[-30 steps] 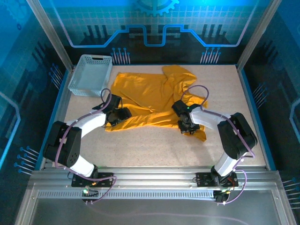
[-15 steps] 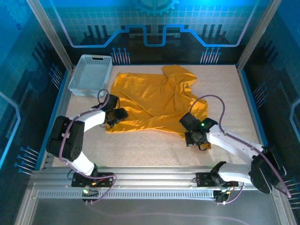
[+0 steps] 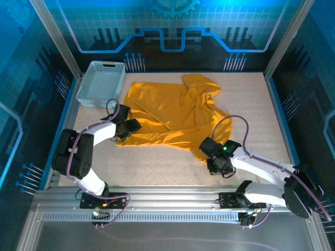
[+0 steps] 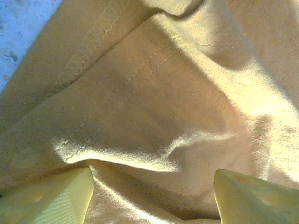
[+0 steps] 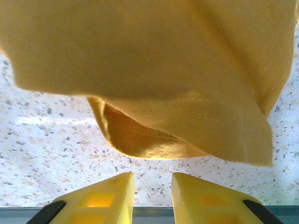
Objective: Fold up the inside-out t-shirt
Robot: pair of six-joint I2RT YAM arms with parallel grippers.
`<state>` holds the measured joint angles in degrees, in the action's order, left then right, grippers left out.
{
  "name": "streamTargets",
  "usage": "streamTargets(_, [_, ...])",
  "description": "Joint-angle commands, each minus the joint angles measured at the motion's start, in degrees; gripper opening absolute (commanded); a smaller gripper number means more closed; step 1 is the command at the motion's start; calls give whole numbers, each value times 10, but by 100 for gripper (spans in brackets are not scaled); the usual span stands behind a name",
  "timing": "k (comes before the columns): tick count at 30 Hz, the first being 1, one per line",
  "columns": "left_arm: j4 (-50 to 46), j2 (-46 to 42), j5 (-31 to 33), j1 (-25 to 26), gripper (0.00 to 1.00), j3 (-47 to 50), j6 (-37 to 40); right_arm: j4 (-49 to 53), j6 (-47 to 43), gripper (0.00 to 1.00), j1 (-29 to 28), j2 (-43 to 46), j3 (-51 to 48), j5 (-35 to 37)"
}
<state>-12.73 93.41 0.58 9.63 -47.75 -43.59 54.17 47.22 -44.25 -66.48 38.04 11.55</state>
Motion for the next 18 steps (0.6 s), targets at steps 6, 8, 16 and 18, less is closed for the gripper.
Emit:
streamTargets(6, [-15, -1, -4, -7, 71, 9, -7, -71, -1, 36, 3, -71, 25, 32])
streamTargets(8, [-17, -4, -4, -7, 71, 9, -5, -79, -3, 36, 3, -80, 31, 46])
streamTargets(16, [-12, -4, -6, -7, 71, 10, -6, -130, -10, 35, 17, -108, 31, 57])
streamTargets(18, [-12, -3, -6, -7, 71, 10, -7, -141, -12, 35, 20, -119, 33, 59])
